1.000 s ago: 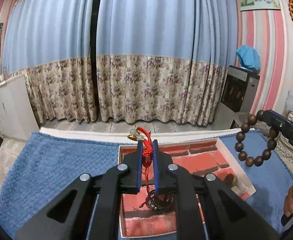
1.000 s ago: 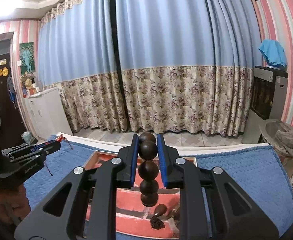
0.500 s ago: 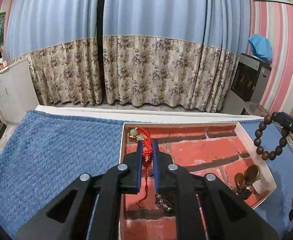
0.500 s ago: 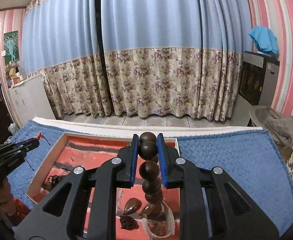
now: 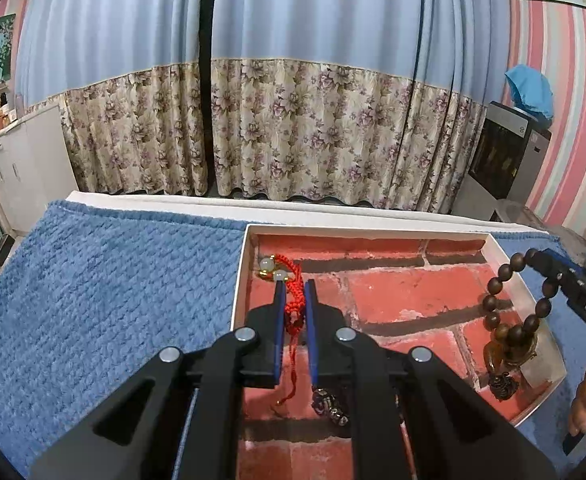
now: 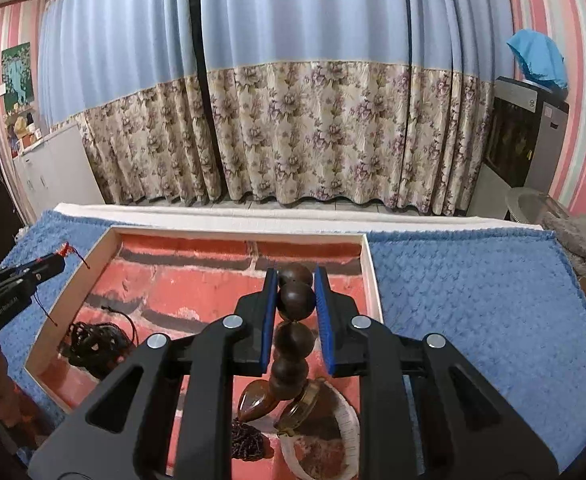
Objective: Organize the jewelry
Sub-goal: 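Lower both bracelets into the tray and open both tools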
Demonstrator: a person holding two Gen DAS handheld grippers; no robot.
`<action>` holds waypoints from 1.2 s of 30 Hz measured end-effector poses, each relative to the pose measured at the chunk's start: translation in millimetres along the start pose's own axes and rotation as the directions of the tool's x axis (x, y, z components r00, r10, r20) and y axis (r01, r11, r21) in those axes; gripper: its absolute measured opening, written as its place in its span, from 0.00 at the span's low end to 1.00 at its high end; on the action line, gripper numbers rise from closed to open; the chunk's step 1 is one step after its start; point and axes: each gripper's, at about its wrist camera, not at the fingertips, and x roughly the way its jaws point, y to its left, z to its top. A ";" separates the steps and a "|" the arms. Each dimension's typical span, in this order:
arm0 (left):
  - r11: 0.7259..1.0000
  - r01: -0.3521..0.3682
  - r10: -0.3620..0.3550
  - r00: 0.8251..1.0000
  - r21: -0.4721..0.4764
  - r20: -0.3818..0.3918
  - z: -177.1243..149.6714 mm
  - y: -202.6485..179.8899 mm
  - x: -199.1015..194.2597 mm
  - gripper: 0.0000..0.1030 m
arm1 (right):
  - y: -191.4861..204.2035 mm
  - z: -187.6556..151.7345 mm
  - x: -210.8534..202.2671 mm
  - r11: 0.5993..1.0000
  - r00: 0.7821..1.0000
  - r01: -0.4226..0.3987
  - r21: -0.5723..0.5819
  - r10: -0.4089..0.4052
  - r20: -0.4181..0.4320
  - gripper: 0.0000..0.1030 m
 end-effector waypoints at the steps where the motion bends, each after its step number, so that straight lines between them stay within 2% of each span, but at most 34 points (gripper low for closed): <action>1: 1.000 0.001 -0.001 1.000 0.000 -0.003 0.2 -0.3 0.1 0.09 | 0.0 -1.0 2.0 1.000 1.000 0.000 0.002 0.000 -0.004 0.19; 13: 0.999 0.032 -0.035 0.997 -0.032 -0.072 -9.0 4.0 20.2 0.09 | -1.0 -6.9 9.2 1.000 1.000 0.003 0.002 -0.003 -0.025 0.19; 16: 0.997 0.060 -0.065 0.993 -0.057 -0.097 -11.5 7.5 25.9 0.09 | -3.6 -7.7 10.0 1.000 1.000 0.004 0.007 -0.004 -0.030 0.19; 21: 0.998 0.048 -0.054 0.989 -0.049 -0.134 -19.5 6.5 37.6 0.09 | -5.2 -7.5 10.9 1.000 0.999 0.005 0.007 -0.005 -0.037 0.19; 36: 0.997 0.043 -0.052 0.989 -0.067 -0.136 -15.7 9.5 35.2 0.11 | -16.0 -10.7 17.7 0.999 0.996 0.041 0.030 -0.039 -0.077 0.19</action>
